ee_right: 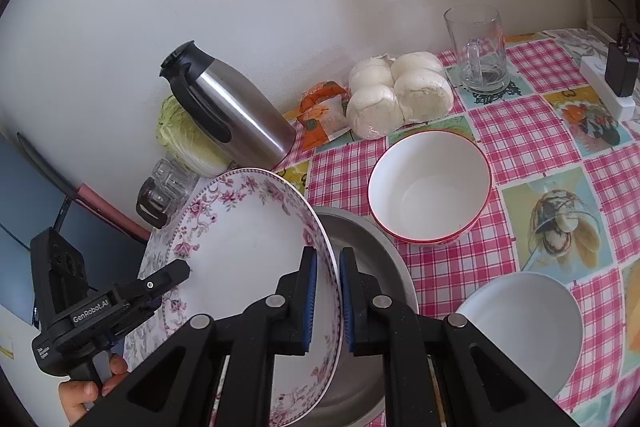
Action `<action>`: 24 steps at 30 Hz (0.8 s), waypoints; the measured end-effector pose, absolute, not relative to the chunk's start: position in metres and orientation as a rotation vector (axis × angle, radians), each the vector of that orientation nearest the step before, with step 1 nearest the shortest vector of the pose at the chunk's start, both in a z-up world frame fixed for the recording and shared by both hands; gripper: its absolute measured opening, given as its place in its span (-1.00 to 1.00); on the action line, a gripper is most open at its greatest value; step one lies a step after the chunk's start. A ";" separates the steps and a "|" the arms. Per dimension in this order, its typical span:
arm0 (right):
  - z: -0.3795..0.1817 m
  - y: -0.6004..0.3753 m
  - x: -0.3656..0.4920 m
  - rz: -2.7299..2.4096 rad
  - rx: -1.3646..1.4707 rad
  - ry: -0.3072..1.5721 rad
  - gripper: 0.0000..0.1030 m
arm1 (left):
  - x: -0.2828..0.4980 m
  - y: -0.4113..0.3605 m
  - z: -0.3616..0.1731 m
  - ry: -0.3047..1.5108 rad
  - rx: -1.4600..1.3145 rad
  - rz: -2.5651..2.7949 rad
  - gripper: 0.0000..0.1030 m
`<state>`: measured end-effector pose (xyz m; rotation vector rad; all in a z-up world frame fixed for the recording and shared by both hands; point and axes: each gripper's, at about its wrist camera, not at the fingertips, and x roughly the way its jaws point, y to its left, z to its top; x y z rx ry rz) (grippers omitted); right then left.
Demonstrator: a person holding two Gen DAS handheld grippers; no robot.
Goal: Organize plates and bowls
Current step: 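Lower the floral-rimmed plate with both grippers into the steel basin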
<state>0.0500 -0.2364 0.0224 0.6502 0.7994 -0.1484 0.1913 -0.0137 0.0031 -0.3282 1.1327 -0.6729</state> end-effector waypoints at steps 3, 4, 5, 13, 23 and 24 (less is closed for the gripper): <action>0.010 -0.236 0.054 -0.158 0.660 0.835 -0.76 | 0.193 -0.015 -0.007 1.163 -0.312 -0.653 -0.58; 0.006 -0.236 0.054 -0.159 0.663 0.845 -0.76 | 0.194 -0.016 -0.011 1.174 -0.307 -0.651 -0.58; 0.001 -0.237 0.055 -0.163 0.665 0.855 -0.75 | 0.195 -0.017 -0.016 1.185 -0.305 -0.650 -0.58; -0.029 -0.244 0.056 -0.184 0.708 0.929 -0.75 | 0.196 -0.023 -0.046 1.274 -0.286 -0.624 -0.58; -0.043 -0.243 0.059 -0.190 0.721 0.985 -0.73 | 0.196 -0.027 -0.058 1.318 -0.238 -0.580 -0.58; -0.043 -0.242 0.060 -0.189 0.718 0.988 -0.73 | 0.197 -0.027 -0.059 1.320 -0.238 -0.575 -0.58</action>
